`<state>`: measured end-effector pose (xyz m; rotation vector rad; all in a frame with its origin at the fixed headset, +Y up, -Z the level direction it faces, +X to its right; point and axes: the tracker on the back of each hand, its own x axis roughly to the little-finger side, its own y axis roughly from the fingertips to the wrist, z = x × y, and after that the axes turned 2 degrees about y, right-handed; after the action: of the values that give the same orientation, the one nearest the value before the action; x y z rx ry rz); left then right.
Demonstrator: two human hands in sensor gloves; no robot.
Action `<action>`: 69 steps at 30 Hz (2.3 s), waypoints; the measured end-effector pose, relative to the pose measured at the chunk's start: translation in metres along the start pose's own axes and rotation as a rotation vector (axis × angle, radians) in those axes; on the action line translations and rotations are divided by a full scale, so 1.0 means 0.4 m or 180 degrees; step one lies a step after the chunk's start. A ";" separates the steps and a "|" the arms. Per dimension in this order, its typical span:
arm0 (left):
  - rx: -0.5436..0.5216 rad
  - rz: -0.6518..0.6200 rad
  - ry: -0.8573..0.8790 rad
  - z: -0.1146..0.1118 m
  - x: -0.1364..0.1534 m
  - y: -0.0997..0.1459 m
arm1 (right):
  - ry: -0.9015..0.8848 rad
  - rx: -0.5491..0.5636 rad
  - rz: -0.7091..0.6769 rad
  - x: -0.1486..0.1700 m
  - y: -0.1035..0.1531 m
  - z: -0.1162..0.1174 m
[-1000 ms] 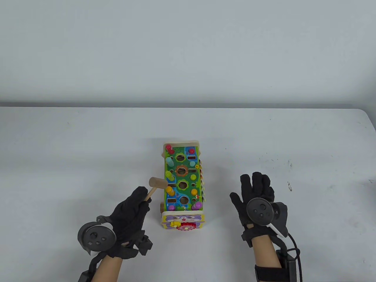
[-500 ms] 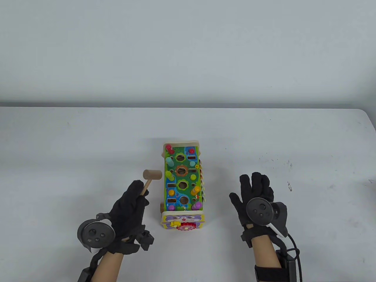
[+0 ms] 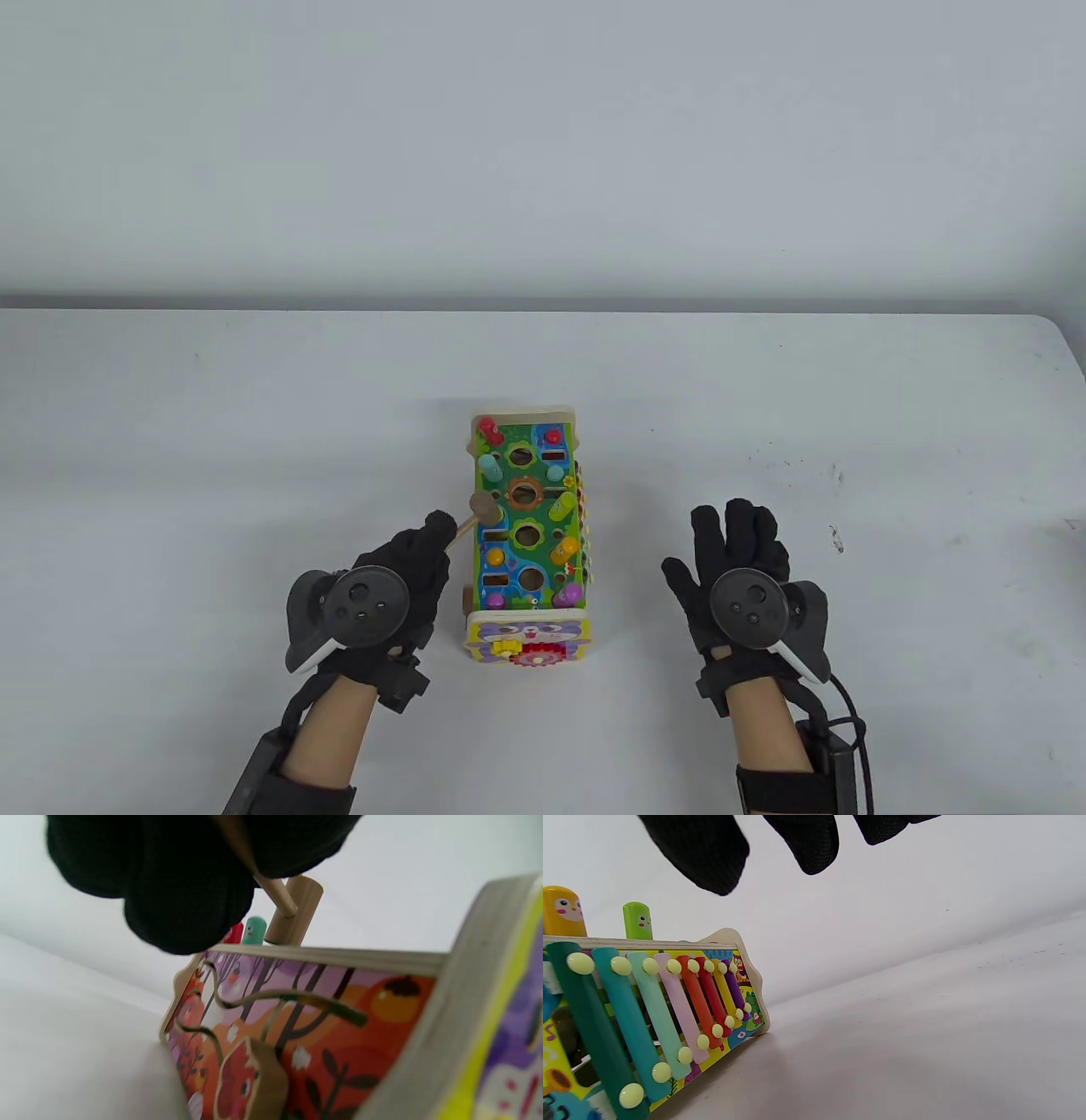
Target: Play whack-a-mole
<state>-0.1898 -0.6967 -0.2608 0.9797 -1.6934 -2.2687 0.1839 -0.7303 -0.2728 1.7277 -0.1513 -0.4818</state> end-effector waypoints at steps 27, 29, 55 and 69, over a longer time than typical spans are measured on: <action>-0.0546 0.0083 0.0391 0.039 0.025 -0.102 | -0.0036 0.0044 0.0016 0.002 0.001 -0.006; -0.0984 0.0000 0.0755 0.068 0.024 -0.092 | -0.0046 0.0051 0.0010 0.002 0.000 -0.006; -0.0585 0.0253 0.0262 0.036 0.023 -0.158 | -0.0065 0.0011 -0.0001 -0.004 -0.003 -0.003; -0.0852 0.0162 0.0417 0.106 0.033 0.090 | -0.0097 0.0029 -0.0009 -0.006 0.006 -0.006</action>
<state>-0.2337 -0.6816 -0.2274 0.9873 -1.3062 -2.2676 0.1832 -0.7277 -0.2697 1.7304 -0.1733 -0.5101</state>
